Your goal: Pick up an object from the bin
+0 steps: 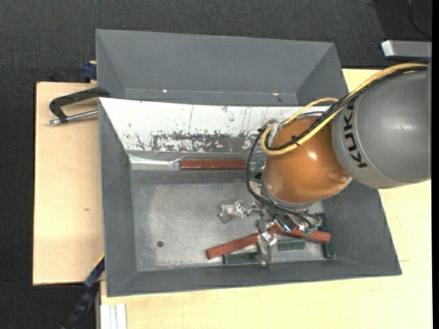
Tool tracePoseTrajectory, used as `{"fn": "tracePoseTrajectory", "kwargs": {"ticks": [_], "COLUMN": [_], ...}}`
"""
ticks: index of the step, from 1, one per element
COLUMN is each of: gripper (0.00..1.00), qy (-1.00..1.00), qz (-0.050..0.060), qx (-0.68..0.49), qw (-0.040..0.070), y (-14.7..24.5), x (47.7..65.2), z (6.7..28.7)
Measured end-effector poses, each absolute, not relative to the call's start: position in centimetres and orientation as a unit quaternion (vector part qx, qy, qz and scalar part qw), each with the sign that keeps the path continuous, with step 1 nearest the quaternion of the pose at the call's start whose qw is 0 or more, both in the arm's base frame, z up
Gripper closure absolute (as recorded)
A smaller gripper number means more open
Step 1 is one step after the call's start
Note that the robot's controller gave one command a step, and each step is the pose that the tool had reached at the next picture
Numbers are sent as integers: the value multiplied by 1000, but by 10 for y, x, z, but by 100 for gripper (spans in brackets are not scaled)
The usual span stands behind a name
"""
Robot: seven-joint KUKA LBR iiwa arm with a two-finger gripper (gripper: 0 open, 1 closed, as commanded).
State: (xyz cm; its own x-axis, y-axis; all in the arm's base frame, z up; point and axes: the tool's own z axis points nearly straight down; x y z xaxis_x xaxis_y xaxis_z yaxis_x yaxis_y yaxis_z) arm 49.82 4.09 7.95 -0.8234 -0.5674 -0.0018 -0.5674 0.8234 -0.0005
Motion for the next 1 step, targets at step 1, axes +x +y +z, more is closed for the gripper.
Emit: {"fn": "tracePoseTrajectory", "kwargs": {"ticks": [1], "gripper": [100], "qy": [967], "qz": [1], "qx": [-254], "qw": [2], "y": [23], "x": [495], "z": [73]}}
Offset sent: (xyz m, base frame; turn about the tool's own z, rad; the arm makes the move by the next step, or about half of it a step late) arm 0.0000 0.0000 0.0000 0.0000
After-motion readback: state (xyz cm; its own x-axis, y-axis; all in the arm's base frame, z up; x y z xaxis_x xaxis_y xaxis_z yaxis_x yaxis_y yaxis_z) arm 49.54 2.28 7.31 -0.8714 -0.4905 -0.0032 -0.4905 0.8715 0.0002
